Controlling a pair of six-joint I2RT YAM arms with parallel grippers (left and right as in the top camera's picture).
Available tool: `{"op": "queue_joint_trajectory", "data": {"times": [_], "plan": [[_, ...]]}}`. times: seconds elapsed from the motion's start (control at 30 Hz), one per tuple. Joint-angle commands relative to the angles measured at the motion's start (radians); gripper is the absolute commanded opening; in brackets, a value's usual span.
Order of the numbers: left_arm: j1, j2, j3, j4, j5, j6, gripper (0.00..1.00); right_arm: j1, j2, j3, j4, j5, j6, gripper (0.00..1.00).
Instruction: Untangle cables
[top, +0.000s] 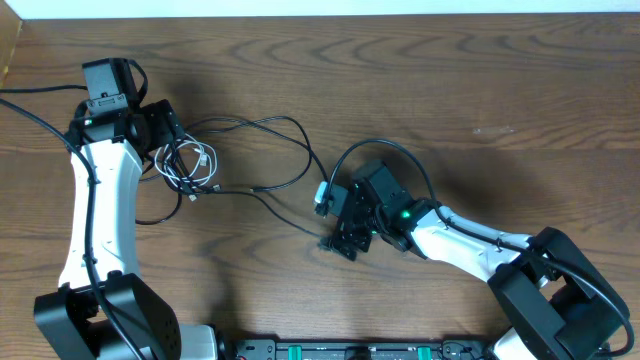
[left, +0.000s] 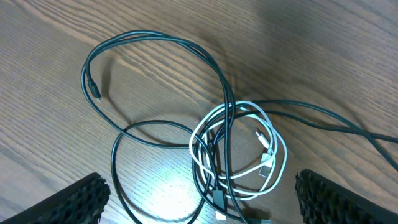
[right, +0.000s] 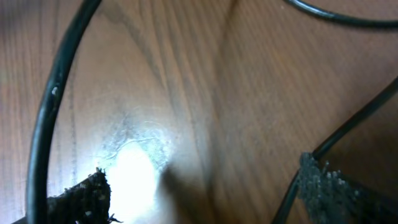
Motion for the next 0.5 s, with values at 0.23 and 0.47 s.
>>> {"op": "queue_joint_trajectory", "data": {"times": [0.23,0.47], "plan": [[0.003,0.008,0.002,-0.003,-0.011,-0.016,0.96,-0.027,-0.008,0.013,0.003,0.293,0.107,0.01],[0.003,0.008,0.002,-0.014,-0.011,-0.016,0.96,-0.232,-0.095,0.013,-0.045,0.293,0.223,0.01]]}}
